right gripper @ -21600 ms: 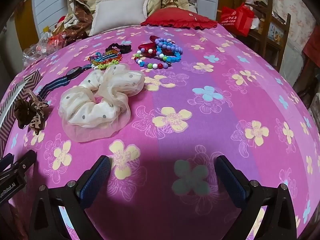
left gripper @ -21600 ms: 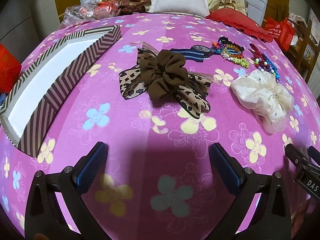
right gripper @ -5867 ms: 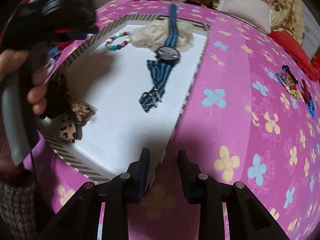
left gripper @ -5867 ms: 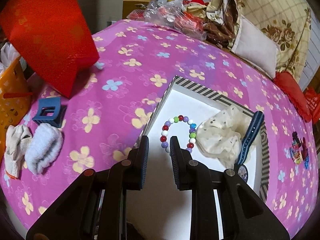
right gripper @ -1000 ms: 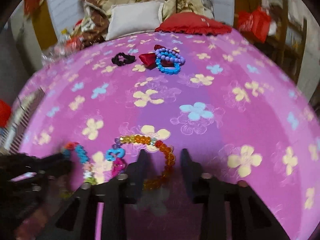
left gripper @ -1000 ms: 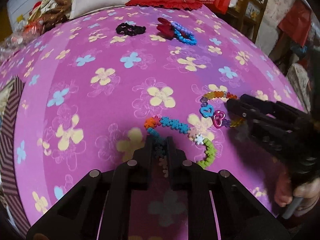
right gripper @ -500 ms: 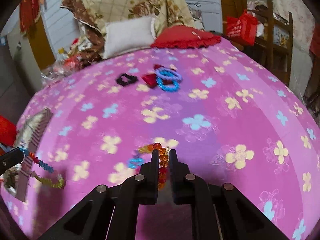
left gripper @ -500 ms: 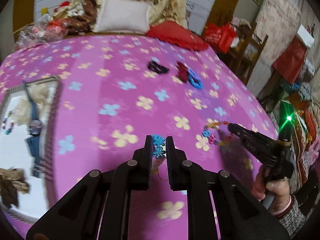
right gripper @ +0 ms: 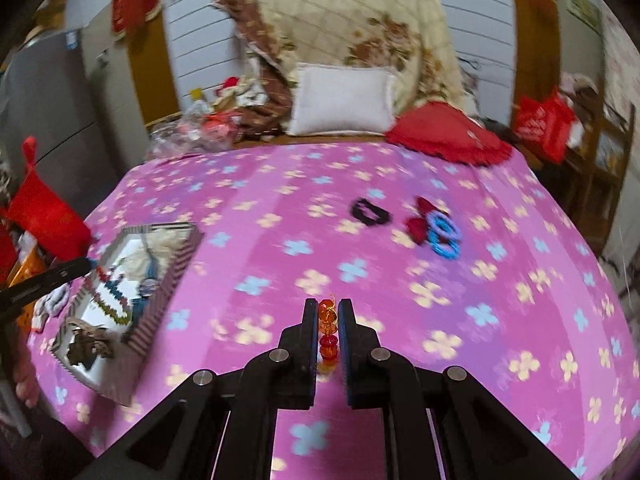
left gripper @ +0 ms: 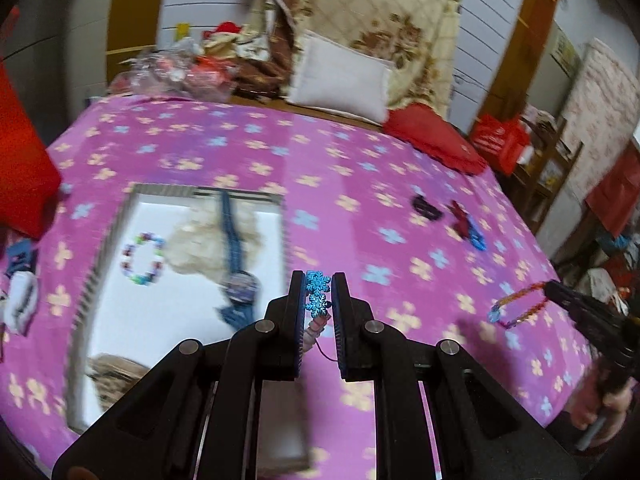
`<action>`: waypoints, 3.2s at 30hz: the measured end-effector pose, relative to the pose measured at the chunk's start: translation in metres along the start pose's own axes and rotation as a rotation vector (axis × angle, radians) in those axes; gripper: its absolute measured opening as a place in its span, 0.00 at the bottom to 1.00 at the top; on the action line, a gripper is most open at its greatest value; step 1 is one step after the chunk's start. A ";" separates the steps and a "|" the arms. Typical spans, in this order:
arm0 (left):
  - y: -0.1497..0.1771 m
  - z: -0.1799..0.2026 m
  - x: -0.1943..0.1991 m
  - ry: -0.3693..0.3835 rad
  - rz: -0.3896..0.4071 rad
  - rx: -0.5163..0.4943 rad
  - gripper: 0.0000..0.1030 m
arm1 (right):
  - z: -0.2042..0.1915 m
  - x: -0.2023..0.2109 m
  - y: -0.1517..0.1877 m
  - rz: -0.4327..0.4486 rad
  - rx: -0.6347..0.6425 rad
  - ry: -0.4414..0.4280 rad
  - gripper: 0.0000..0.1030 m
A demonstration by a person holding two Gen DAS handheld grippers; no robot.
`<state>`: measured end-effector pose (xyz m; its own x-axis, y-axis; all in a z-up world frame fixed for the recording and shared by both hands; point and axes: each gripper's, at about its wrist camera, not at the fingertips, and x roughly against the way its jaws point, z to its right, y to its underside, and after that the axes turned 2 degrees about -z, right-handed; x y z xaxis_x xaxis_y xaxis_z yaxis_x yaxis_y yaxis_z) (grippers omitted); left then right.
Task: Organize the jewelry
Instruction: 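Carry both bracelets over the white tray with both grippers, then open both grippers over the tray and withdraw them, then move both grippers toward the purple and blue bead bracelets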
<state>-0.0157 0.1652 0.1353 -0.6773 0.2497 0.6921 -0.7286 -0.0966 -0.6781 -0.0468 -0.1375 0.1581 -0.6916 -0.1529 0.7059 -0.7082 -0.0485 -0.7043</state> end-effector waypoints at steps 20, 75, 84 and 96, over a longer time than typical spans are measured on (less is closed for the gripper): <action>-0.008 -0.185 -0.068 -0.135 -0.129 0.323 0.11 | -0.260 -0.097 -0.043 -0.146 0.308 -0.224 0.09; -0.007 -0.186 -0.030 -0.223 -0.075 0.349 0.29 | -0.277 -0.197 -0.072 -0.267 0.212 -0.221 0.25; -0.006 -0.131 -0.012 -0.199 -0.025 0.252 0.29 | -0.128 -0.086 -0.037 -0.132 0.034 -0.148 0.25; 0.026 0.026 0.023 -0.021 0.067 0.018 0.39 | 0.113 0.054 0.069 -0.070 -0.389 0.048 0.25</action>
<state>-0.0526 0.1437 0.1396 -0.7264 0.2219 0.6505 -0.6832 -0.1298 -0.7186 -0.1170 -0.2610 0.1397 -0.6393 -0.1154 0.7602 -0.7482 0.3216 -0.5804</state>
